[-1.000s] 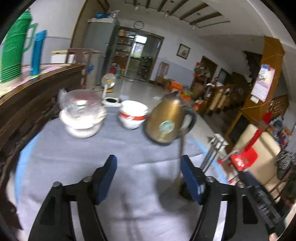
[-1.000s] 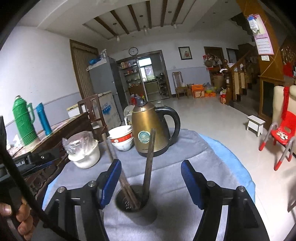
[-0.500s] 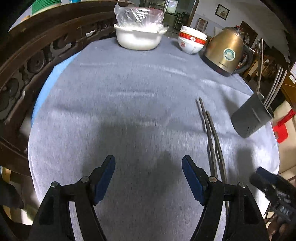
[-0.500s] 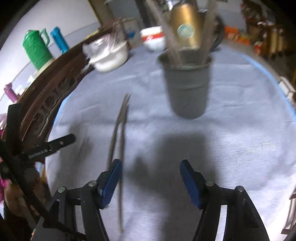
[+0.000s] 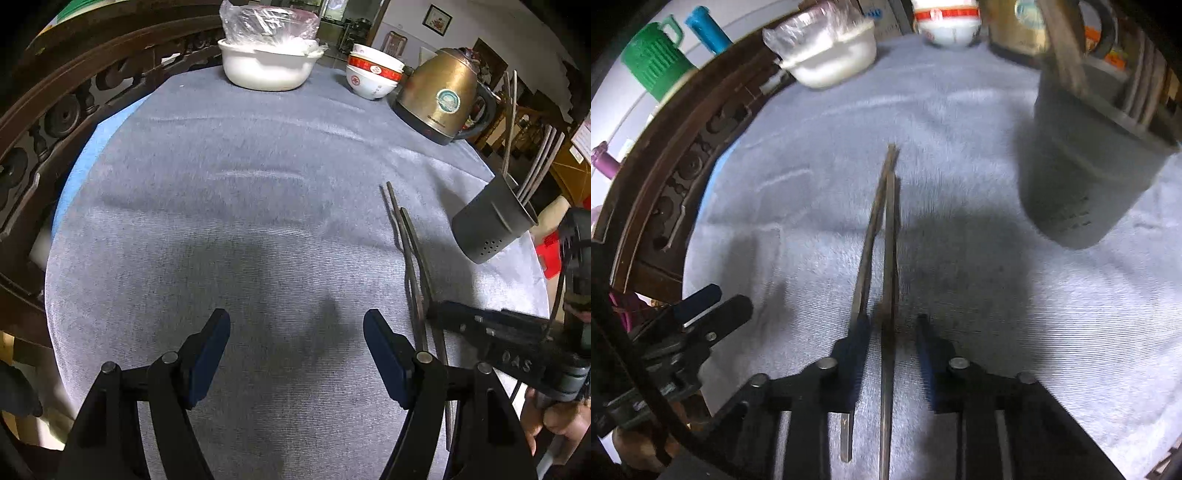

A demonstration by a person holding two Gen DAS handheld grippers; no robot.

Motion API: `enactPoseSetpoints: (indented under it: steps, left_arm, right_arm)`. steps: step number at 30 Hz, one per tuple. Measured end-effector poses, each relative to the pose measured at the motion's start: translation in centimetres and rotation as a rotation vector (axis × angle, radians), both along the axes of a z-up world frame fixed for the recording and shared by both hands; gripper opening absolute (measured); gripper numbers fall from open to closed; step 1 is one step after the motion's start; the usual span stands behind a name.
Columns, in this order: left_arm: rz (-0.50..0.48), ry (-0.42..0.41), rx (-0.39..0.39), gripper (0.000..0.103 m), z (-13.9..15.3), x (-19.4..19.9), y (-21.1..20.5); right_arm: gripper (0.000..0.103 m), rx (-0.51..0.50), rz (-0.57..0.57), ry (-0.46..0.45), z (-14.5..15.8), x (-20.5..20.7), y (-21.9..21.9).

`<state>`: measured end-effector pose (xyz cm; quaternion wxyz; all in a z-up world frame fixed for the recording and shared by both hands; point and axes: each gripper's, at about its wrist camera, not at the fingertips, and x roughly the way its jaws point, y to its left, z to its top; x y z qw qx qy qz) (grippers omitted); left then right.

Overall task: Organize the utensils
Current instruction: 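Grasp a dark chopstick on the cloth with the right tool while the left tool grasps another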

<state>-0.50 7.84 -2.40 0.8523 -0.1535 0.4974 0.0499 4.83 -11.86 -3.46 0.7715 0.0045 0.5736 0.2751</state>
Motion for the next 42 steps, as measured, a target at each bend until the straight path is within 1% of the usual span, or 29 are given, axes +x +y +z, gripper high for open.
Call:
enactPoseSetpoints:
  steps: [1, 2, 4, 5, 8, 10, 13, 14, 17, 18, 20, 21, 22, 23, 25, 29, 31, 33, 35, 36, 37, 39, 42]
  left_arm:
    - [-0.005, 0.001, 0.001, 0.075, 0.0, 0.1, -0.2]
    - [-0.011, 0.005, 0.000, 0.075, 0.0, 0.2, -0.5]
    - [-0.030, 0.010, -0.013, 0.075, 0.1, 0.4, -1.2]
    - [-0.042, 0.015, -0.021, 0.075, 0.2, 0.6, -1.6]
    - [-0.082, 0.019, -0.041, 0.075, 0.6, 1.6, -3.3]
    - [-0.111, 0.016, -0.028, 0.075, 1.1, 2.4, -4.7]
    - [-0.147, 0.024, 0.010, 0.075, 1.4, 3.6, -6.9]
    - [-0.155, 0.040, 0.025, 0.075, 1.2, 4.0, -7.5]
    - [-0.169, 0.097, 0.031, 0.075, 0.2, 5.0, -8.6]
    - [-0.168, 0.110, 0.043, 0.073, -0.1, 5.2, -8.9]
    - [-0.179, 0.136, 0.060, 0.050, -0.7, 5.5, -9.3]
    - [-0.192, 0.181, 0.068, 0.025, -1.3, 5.7, -9.5]
    - [-0.192, 0.166, 0.091, 0.011, -1.2, 5.7, -9.7]
    - [-0.209, 0.192, 0.082, 0.008, -1.4, 5.8, -9.6]
    - [-0.230, 0.211, 0.053, 0.006, -1.4, 5.6, -9.1]
    - [-0.272, 0.246, 0.043, 0.005, -1.4, 3.3, -7.7]
    - [-0.275, 0.268, 0.040, 0.006, -1.4, 2.2, -7.2]
    - [-0.275, 0.282, 0.017, 0.006, -1.4, 1.7, -7.0]
    - [-0.266, 0.278, 0.014, 0.016, -1.1, 1.9, -7.0]
    - [-0.271, 0.266, 0.018, 0.027, -0.8, 2.4, -7.0]
    - [-0.268, 0.250, 0.017, 0.035, -0.4, 2.6, -6.9]
    - [-0.250, 0.214, 0.016, 0.035, 0.6, 3.5, -6.7]
    - [-0.256, 0.211, 0.039, 0.035, 0.9, 5.4, -7.0]
  right_arm:
    - [0.013, -0.007, 0.001, -0.003, 0.1, 0.0, 0.1]
    - [0.008, -0.001, -0.005, 0.019, -0.1, 0.1, 0.0]
    - [0.007, -0.005, -0.023, 0.021, 0.1, 0.0, -0.6]
    - [0.007, -0.022, -0.034, 0.010, 0.2, -0.2, -1.2]
    - [0.007, -0.032, -0.072, 0.013, 0.5, -0.8, -3.1]
    - [0.007, -0.035, -0.093, 0.014, 0.5, -1.2, -4.1]
    - [0.007, -0.016, -0.120, 0.026, 0.4, -1.5, -5.4]
    - [0.007, -0.008, -0.124, 0.030, 0.4, -1.5, -5.9]
    - [0.007, 0.019, -0.131, 0.037, 0.3, -1.8, -6.7]
    - [0.008, 0.030, -0.133, 0.040, 0.3, -1.8, -7.1]
    - [0.008, 0.046, -0.135, 0.045, 0.1, -1.7, -7.7]
    - [0.008, 0.057, -0.136, 0.048, 0.1, -1.7, -8.2]
    - [0.007, 0.063, -0.136, 0.051, 0.1, -1.6, -8.4]
    - [0.007, 0.070, -0.133, 0.052, 0.0, -1.6, -8.5]
    - [0.008, 0.077, -0.128, 0.054, 0.0, -1.5, -8.7]
    - [0.008, 0.077, -0.112, 0.070, 0.0, -1.4, -9.1]
    - [0.008, 0.068, -0.098, 0.078, -0.1, -1.2, -8.8]
    - [0.008, 0.061, -0.084, 0.090, -0.2, -0.9, -8.4]
    - [0.010, 0.056, -0.079, 0.105, -0.3, -0.6, -8.2]
    - [0.010, 0.053, -0.079, 0.113, -0.3, -0.3, -8.1]
    - [0.010, 0.046, -0.077, 0.116, -0.3, -0.2, -8.0]
    - [0.012, 0.025, -0.078, 0.108, 0.1, 0.1, -7.9]
    - [0.012, 0.017, -0.090, 0.084, 1.0, 0.8, -7.7]
